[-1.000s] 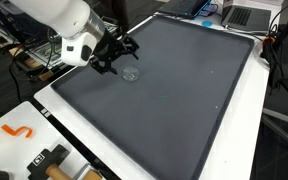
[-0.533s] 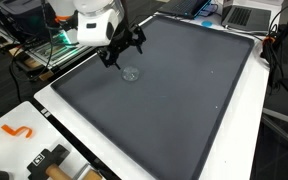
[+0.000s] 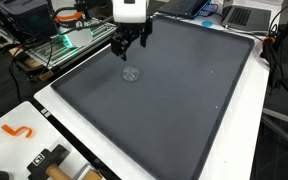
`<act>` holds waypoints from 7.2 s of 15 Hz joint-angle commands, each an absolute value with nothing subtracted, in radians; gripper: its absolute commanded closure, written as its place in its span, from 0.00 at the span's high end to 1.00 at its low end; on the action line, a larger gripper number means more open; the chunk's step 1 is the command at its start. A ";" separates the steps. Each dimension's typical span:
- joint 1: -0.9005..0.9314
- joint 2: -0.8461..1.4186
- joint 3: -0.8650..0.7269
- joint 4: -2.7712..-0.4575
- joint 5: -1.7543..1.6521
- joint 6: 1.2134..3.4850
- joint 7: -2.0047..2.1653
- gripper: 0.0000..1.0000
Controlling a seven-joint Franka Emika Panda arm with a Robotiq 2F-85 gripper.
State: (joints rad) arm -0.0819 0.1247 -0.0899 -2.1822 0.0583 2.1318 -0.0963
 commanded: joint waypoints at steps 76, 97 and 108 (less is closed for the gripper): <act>-0.124 0.225 -0.016 -2.509 -0.089 2.710 -0.917 0.40; -0.122 0.222 -0.018 -2.497 -0.099 2.696 -0.919 0.01; -0.118 0.206 -0.017 -2.481 -0.091 2.624 -0.907 0.35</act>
